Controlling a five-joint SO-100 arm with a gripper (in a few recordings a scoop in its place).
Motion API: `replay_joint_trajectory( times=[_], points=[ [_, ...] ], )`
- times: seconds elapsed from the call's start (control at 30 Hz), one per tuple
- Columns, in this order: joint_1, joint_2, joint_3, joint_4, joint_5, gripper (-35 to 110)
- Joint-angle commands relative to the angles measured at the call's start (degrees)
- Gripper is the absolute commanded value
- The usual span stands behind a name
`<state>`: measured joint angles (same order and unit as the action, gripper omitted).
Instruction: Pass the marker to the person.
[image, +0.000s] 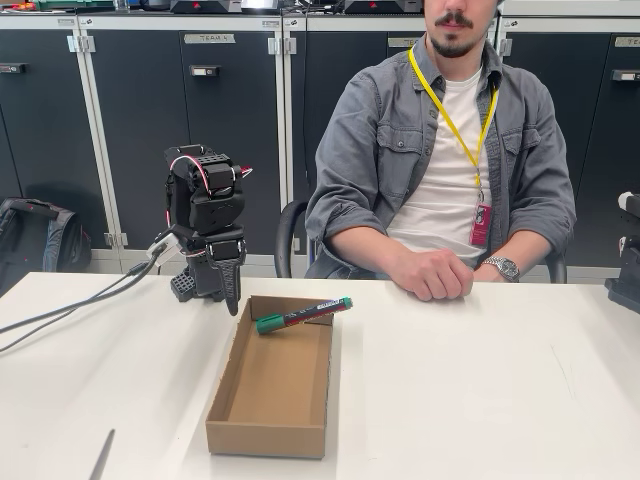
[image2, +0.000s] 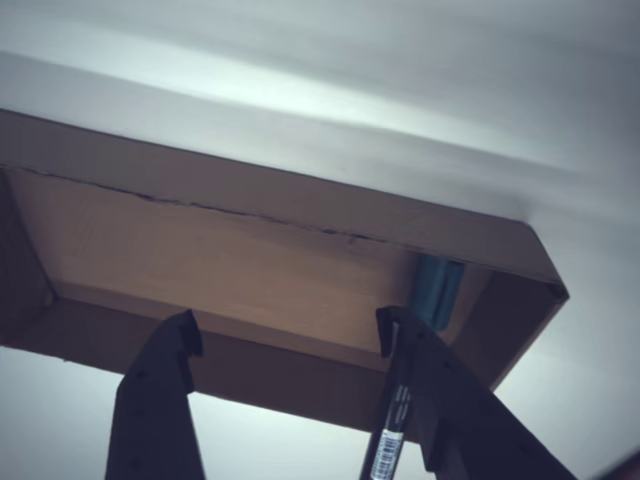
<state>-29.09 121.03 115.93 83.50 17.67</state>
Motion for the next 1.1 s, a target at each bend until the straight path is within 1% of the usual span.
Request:
replay_joint_trajectory(
  times=[0.0, 0.17, 0.37, 0.73, 0.87, 0.93, 1.07],
  points=[
    [-1.8, 3.3, 1.8, 0.1, 0.8, 40],
    [-3.3, 6.3, 10.2, -4.5, 0.3, 41],
    [-8.5, 8.6, 16.9, -10.5, 1.0, 42],
    [-12.5, 7.9, 21.8, -19.2, 1.3, 42],
    [-13.4, 10.5, 25.3, -24.8, 1.6, 42],
    [-13.4, 12.1, 26.7, -27.9, 2.3, 42],
    [-12.8, 12.0, 26.7, -32.4, 7.8, 42]
  ],
)
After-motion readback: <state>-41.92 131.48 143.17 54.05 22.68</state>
